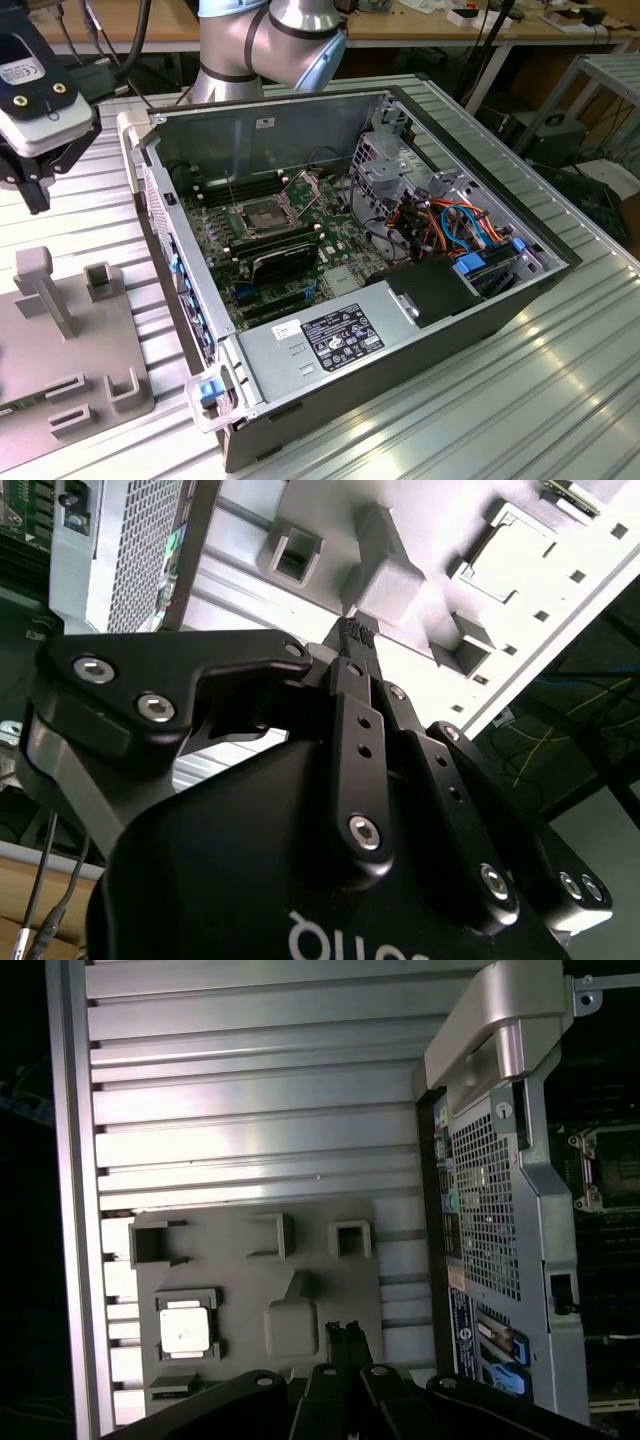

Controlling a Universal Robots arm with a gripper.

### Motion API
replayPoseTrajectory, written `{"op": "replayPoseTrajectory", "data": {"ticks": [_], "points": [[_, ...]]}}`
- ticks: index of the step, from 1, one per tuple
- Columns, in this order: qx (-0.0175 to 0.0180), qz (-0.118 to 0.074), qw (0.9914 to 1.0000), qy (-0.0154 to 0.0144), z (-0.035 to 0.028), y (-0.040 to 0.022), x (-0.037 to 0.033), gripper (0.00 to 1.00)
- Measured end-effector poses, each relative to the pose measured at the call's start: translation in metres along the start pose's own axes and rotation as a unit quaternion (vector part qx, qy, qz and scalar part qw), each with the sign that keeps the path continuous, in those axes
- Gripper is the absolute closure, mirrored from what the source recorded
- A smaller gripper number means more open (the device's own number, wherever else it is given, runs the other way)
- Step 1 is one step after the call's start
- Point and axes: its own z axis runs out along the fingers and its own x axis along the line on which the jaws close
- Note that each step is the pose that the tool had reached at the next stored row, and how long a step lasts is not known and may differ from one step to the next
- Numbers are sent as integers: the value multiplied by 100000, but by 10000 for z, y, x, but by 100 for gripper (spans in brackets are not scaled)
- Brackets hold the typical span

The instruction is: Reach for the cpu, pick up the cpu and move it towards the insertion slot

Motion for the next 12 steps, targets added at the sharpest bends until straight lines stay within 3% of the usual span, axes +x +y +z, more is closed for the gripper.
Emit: {"op": "replayPoseTrajectory", "data": {"ticks": [12], "points": [[3, -4, 100000, -1, -2, -85, 240, 89]]}}
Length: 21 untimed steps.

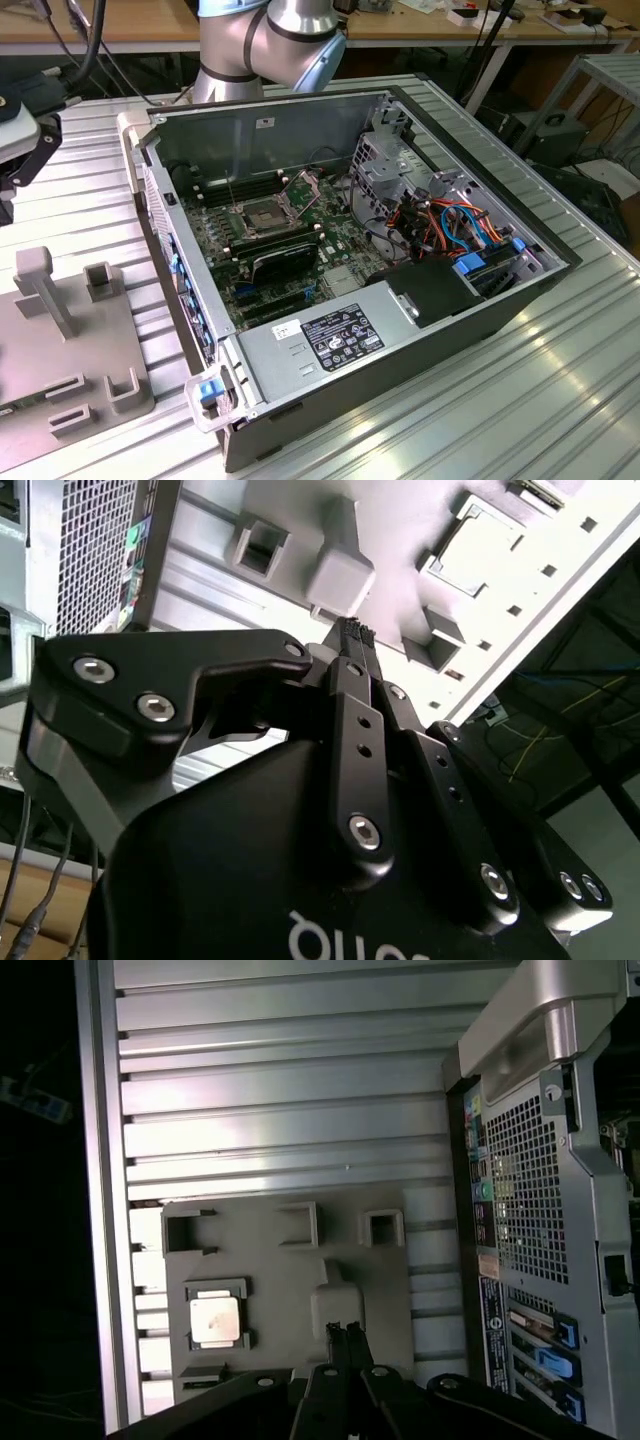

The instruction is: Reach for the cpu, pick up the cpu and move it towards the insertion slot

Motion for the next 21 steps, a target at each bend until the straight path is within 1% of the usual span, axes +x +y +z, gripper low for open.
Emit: {"op": "replayPoseTrajectory", "data": {"ticks": [3, 5, 10, 12, 15, 17, 21], "points": [[-5, -4, 100000, 0, 1, -13, 47, 89], [-4, -2, 100000, 3, 0, -26, 97, 89], [-6, 1, 100000, -2, 1, -53, 174, 89], [-4, -2, 100000, 0, 1, -68, 221, 89], [-4, 0, 100000, -3, 1, -83, 274, 89], [-6, -3, 100000, -2, 1, -93, 305, 89], [0, -4, 100000, 2, 1, -104, 341, 89]]}}
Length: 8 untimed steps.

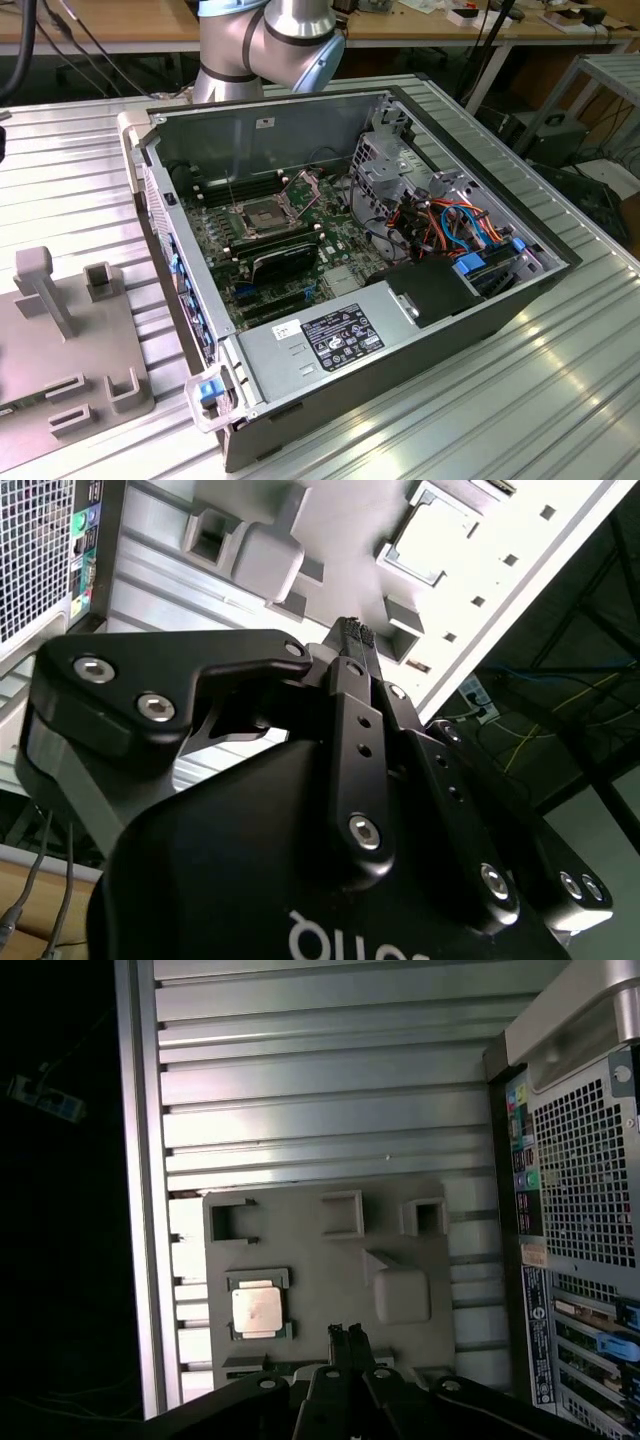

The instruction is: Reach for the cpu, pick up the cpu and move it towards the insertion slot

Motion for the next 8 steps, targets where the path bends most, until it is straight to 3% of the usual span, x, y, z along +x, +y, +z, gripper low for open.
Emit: {"op": "replayPoseTrajectory", "data": {"ticks": [8], "points": [[-2, 2, 100000, -4, 0, 0, 3, 89]]}}
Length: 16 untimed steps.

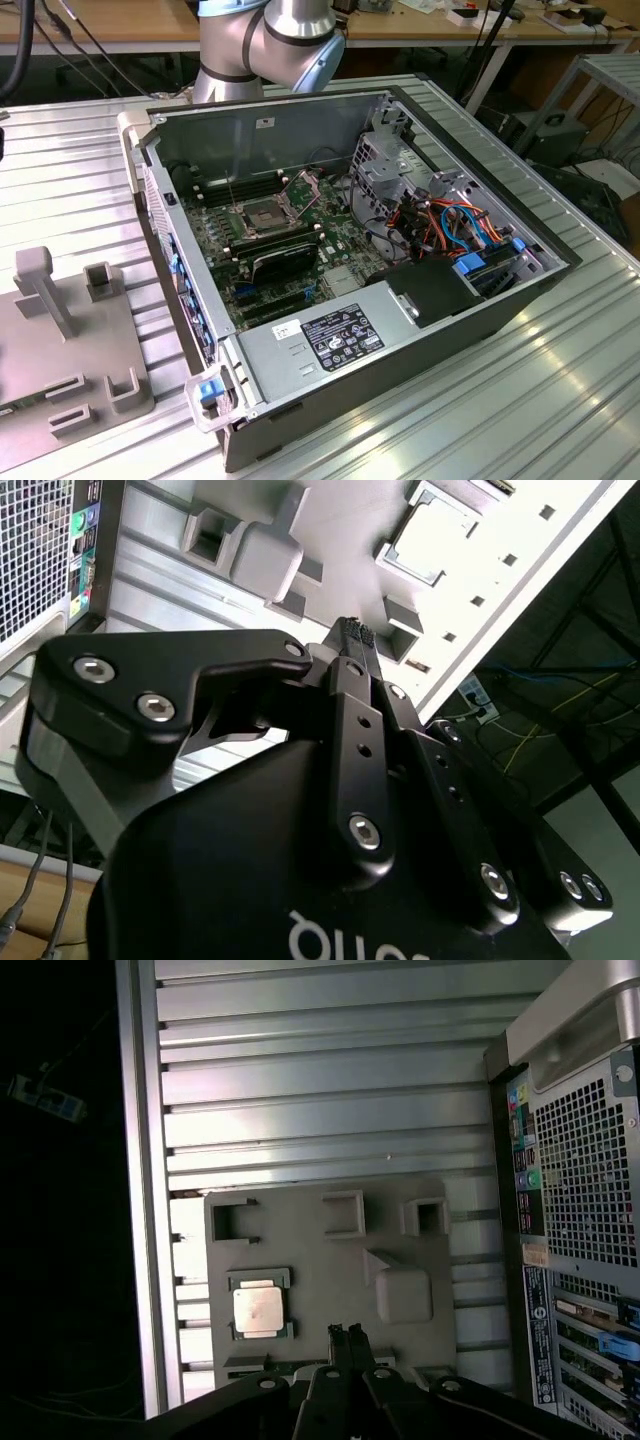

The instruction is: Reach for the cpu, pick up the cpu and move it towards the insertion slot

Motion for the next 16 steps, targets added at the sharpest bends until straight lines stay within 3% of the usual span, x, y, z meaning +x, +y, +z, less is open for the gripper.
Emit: {"op": "replayPoseTrajectory", "data": {"ticks": [7, 16], "points": [[-3, 3, 100000, 0, -1, -10, 36, 89], [-2, 3, 100000, -1, 8, -65, 318, 89]]}}
